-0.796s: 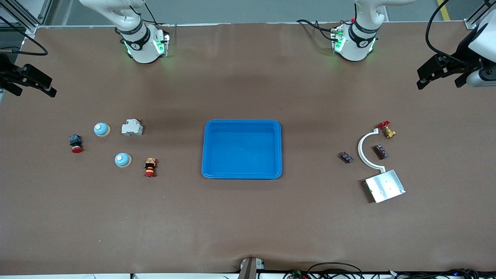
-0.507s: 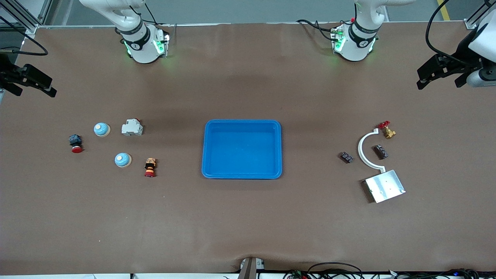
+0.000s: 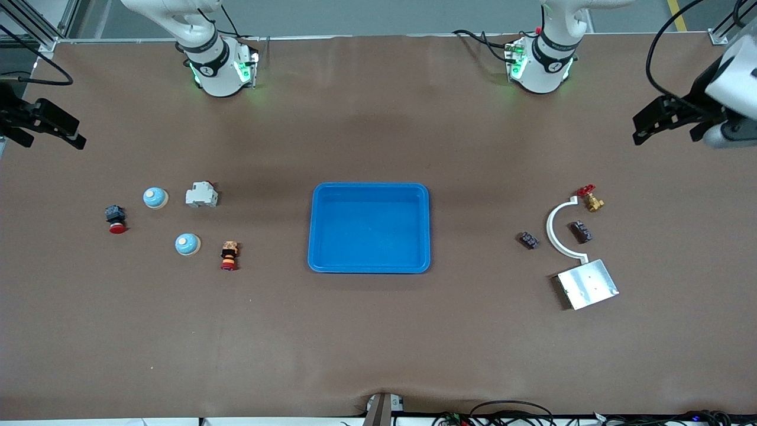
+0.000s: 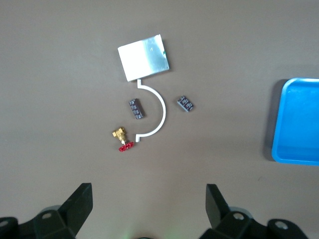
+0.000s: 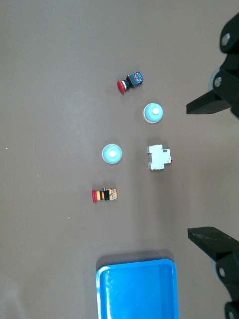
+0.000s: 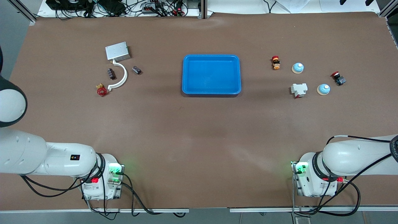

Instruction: Place electrolytic capacitor and blue bell in tray

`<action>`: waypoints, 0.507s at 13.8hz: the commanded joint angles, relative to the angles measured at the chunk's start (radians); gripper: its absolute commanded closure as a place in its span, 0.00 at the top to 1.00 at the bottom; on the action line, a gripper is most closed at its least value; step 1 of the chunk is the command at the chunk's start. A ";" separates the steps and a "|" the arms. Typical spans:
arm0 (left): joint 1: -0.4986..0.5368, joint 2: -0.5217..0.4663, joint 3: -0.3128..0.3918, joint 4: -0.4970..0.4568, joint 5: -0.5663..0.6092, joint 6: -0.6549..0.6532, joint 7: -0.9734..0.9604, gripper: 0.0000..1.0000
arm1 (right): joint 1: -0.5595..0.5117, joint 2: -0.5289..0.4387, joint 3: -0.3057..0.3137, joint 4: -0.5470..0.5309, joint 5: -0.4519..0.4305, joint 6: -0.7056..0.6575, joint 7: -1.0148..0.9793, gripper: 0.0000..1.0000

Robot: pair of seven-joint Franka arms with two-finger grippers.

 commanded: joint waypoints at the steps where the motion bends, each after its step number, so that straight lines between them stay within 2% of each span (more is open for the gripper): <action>1: -0.005 0.043 -0.011 -0.058 0.023 0.045 -0.118 1.00 | -0.007 -0.008 0.004 -0.006 -0.011 0.010 -0.007 1.00; 3: -0.011 0.040 -0.016 -0.170 0.023 0.160 -0.225 1.00 | -0.007 -0.008 0.004 -0.005 -0.011 0.011 -0.007 1.00; 7: -0.008 0.041 -0.077 -0.374 0.023 0.387 -0.466 1.00 | -0.012 -0.007 0.000 -0.008 -0.008 0.017 -0.026 1.00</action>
